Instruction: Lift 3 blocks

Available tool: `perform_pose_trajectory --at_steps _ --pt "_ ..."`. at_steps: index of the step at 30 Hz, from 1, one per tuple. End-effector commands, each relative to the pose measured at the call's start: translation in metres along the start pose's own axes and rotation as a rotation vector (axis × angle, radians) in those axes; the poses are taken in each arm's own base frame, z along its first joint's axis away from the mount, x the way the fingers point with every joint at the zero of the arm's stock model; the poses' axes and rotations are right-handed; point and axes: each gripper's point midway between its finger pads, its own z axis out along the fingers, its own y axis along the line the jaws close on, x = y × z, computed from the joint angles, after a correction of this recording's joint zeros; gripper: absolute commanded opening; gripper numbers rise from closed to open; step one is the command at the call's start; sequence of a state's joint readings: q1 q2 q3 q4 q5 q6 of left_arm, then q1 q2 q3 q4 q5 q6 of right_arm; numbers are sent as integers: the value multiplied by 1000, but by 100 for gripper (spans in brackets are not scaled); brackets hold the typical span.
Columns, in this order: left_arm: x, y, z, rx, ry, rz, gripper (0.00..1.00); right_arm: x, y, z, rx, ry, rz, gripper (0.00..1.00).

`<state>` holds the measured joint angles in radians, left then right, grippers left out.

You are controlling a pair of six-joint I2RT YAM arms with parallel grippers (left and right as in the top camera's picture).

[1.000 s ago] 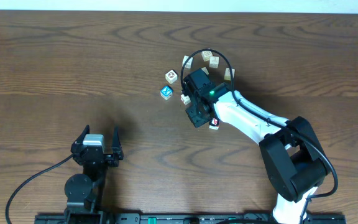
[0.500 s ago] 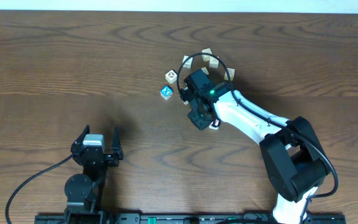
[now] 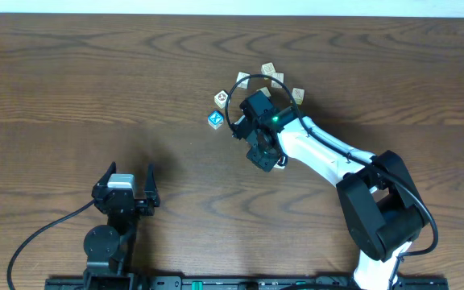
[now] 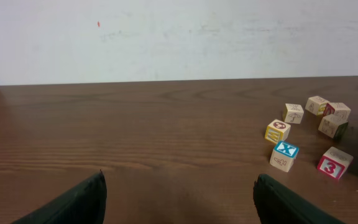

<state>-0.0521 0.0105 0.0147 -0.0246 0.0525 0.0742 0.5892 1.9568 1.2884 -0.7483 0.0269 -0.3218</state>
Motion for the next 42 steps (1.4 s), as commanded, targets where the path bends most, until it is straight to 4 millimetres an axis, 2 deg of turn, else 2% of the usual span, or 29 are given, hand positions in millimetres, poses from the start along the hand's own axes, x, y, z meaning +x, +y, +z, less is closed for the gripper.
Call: perform_pose_trajectory --at_steps 1,3,8,14,19,24,29,31,32,33,34,36,42 --pt "15 3 0 -14 50 -12 76 1 -5 3 8 8 -18 53" --pt "15 3 0 -14 50 -12 76 0 -6 2 11 1 -18 60" --pt "15 3 0 -14 49 -12 76 -1 -6 2 13 -3 -17 57" --pt "15 3 0 -14 50 -12 76 -9 -8 0 20 -28 21 85" --pt "15 3 0 -14 50 -12 76 -30 -7 -15 21 -82 55 89" --pt "15 3 0 -14 49 -12 76 -46 -6 -39 13 -109 109 90" --pt "15 3 0 -14 50 -12 76 -42 2 -56 -29 -59 248 73" --pt "15 3 0 -14 50 -12 76 -35 18 -57 -107 -19 306 38" --pt "15 3 0 -14 49 -12 76 -31 24 -57 -132 1 330 24" --pt "15 3 0 -14 50 -12 76 -28 29 -58 -152 16 347 13" --pt "15 3 0 -14 50 -12 76 -25 35 -58 -170 34 363 7" --pt "15 3 0 -14 50 -12 76 -23 42 -59 -181 53 373 1" --pt "15 3 0 -14 50 -12 76 -23 65 -57 -154 70 312 1"
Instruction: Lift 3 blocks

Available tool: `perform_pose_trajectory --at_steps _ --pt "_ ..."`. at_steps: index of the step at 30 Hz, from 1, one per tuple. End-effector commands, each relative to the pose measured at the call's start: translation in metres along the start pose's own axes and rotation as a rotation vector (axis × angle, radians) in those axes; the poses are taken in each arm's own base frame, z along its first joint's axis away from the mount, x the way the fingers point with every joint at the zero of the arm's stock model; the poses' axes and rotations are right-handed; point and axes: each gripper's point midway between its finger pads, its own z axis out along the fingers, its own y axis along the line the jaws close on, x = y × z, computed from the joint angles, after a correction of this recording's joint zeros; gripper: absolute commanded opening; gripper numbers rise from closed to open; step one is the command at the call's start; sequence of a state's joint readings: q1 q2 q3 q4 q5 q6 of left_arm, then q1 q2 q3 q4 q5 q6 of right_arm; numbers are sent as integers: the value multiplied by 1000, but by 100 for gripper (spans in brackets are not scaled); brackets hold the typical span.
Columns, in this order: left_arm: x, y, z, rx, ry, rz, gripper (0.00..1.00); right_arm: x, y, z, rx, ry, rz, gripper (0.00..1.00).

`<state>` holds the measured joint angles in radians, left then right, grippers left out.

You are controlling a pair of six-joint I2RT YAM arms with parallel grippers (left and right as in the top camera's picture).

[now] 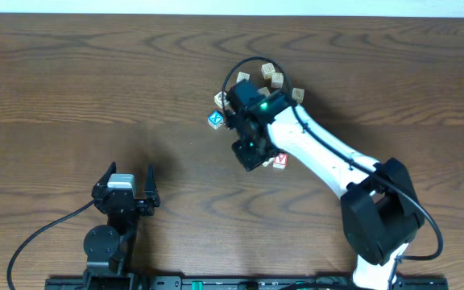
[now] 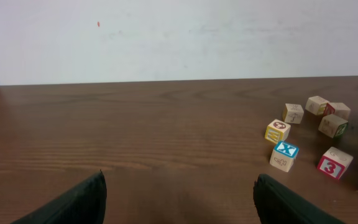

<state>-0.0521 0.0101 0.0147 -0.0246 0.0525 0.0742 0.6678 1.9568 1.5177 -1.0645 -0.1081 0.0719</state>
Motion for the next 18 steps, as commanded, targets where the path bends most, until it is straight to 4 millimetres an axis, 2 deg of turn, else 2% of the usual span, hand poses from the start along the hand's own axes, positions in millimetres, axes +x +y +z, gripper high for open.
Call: perform_pose_trajectory --at_steps 1,6,13,18 --pt "15 3 0 -14 50 -12 76 0 17 2 25 -6 -13 2" --pt "15 3 0 -14 50 -12 76 -1 -3 12 190 -42 10 3" --pt "15 3 0 -14 50 -12 76 7 -16 42 194 -55 30 4" --pt "15 3 0 -14 50 -12 76 7 -22 49 195 -67 42 6"
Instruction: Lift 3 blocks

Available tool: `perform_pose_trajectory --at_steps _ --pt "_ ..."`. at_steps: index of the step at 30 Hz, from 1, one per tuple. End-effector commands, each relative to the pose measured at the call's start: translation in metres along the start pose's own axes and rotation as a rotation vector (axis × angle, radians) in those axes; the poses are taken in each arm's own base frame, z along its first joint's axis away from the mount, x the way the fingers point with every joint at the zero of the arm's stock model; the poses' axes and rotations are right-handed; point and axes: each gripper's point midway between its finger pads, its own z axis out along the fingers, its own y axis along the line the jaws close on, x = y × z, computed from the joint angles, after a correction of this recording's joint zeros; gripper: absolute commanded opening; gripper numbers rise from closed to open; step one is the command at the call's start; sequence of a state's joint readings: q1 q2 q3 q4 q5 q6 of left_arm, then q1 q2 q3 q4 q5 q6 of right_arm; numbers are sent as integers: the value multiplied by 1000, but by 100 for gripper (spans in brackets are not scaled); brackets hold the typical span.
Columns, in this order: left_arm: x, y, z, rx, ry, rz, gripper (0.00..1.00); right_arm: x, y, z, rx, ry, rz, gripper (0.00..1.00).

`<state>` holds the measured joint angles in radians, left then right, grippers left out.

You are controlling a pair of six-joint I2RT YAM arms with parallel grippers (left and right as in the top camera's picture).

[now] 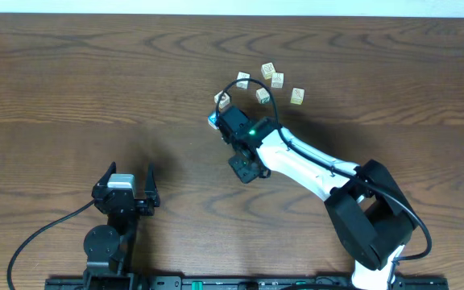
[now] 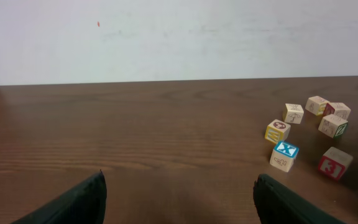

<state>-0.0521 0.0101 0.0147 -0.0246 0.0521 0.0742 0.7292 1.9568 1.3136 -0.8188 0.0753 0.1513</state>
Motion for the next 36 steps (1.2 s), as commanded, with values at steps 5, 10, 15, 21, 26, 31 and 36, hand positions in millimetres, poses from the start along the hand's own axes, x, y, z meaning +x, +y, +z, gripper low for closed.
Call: perform_pose_trajectory --at_steps 5,10,15,21,26,31,36 --pt "15 3 0 -14 50 -12 76 -4 -12 10 41 -35 26 8" --pt "15 3 0 -14 50 -12 76 -1 -17 14 50 -36 36 9" --pt "15 3 0 -14 50 -12 76 -1 -27 15 68 -34 54 8" --pt "15 3 0 -14 50 -12 76 -2 -37 15 78 -33 78 7" --pt "15 3 0 -14 50 -12 76 0 -39 16 80 -24 83 5" --pt "15 3 0 -14 50 -12 76 7 -40 16 83 3 80 3" --pt "15 3 0 -14 50 -12 76 8 -42 16 96 4 80 3"
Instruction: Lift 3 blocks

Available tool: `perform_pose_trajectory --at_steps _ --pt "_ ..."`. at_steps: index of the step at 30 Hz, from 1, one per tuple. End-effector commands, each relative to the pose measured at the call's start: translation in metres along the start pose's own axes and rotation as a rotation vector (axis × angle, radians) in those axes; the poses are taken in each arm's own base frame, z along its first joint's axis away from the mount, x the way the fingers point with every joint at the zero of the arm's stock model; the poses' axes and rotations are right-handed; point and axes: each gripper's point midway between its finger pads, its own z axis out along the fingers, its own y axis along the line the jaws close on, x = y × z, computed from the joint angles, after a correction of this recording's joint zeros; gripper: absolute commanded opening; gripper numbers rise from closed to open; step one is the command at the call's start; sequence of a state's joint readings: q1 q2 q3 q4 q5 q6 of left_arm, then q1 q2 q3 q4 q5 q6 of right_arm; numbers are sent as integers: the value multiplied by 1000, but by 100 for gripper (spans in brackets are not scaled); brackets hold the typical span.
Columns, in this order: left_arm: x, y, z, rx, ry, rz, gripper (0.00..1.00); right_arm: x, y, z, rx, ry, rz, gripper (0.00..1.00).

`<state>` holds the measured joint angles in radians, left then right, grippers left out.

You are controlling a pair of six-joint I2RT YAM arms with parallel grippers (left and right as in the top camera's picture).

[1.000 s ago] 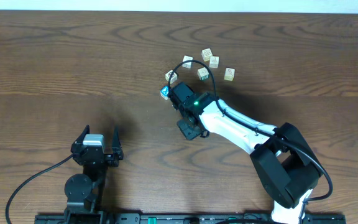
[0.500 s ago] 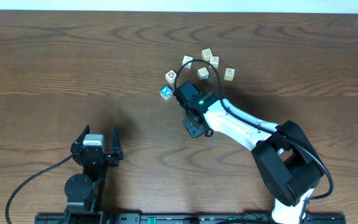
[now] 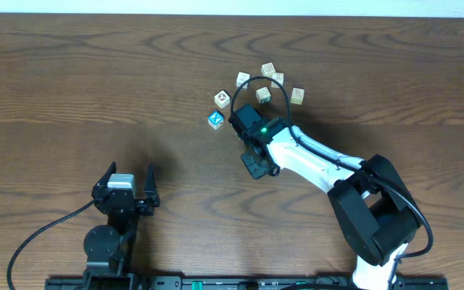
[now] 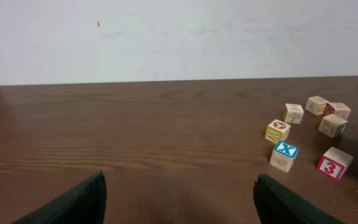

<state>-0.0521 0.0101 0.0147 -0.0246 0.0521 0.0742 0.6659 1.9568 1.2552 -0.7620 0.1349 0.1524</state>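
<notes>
Several small wooden blocks lie in a loose cluster on the table. Among them are a blue X block (image 3: 214,119) (image 4: 284,155), a yellow-edged block (image 3: 222,98) (image 4: 278,131) and a red 3 block (image 4: 334,163). The red block rests on the table and is hidden under the right arm in the overhead view. My right gripper (image 3: 256,167) hangs low just in front of the cluster, its jaws unreadable from above. My left gripper (image 3: 127,184) (image 4: 179,208) stands open and empty far to the near left.
Plain blocks sit at the back of the cluster: one (image 3: 243,78), a pair (image 3: 273,73) and one at the right (image 3: 297,95). The right arm's white link (image 3: 312,157) slants across the table. A pale wall (image 4: 179,37) rises behind the far edge.
The right arm's wrist and gripper have shifted a little to the right, uncovering the blue X block. In the left wrist view the red 3 block sits squarely again instead of blurred and turned.
The right gripper first hung over the near side of the cluster. Then it stood farther left with the red block showing beside it. Then it was farther left still, over the blue block's edge. Now it is back toward the right. The left arm never moved.
</notes>
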Motion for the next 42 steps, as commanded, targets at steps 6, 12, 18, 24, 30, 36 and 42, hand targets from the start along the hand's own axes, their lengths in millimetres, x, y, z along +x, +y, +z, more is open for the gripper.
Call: perform_pose_trajectory --at_steps 6,12,18,24,30,36,42 --pt "15 3 0 -14 50 -12 76 1 -13 2 55 2 34 2" --pt "15 3 0 -14 50 -12 76 1 -17 2 73 -3 57 3" --pt "15 3 0 -14 50 -12 76 -1 -20 2 95 -12 87 3" --pt "15 3 0 -14 50 -12 76 -2 -22 2 103 -17 98 4" --pt "15 3 0 -14 50 -12 76 -2 -22 2 104 -17 98 3" --pt "15 3 0 -14 50 -12 76 0 -4 3 0 -2 80 2" --pt "15 3 0 -14 50 -12 76 3 18 0 -91 12 60 1"
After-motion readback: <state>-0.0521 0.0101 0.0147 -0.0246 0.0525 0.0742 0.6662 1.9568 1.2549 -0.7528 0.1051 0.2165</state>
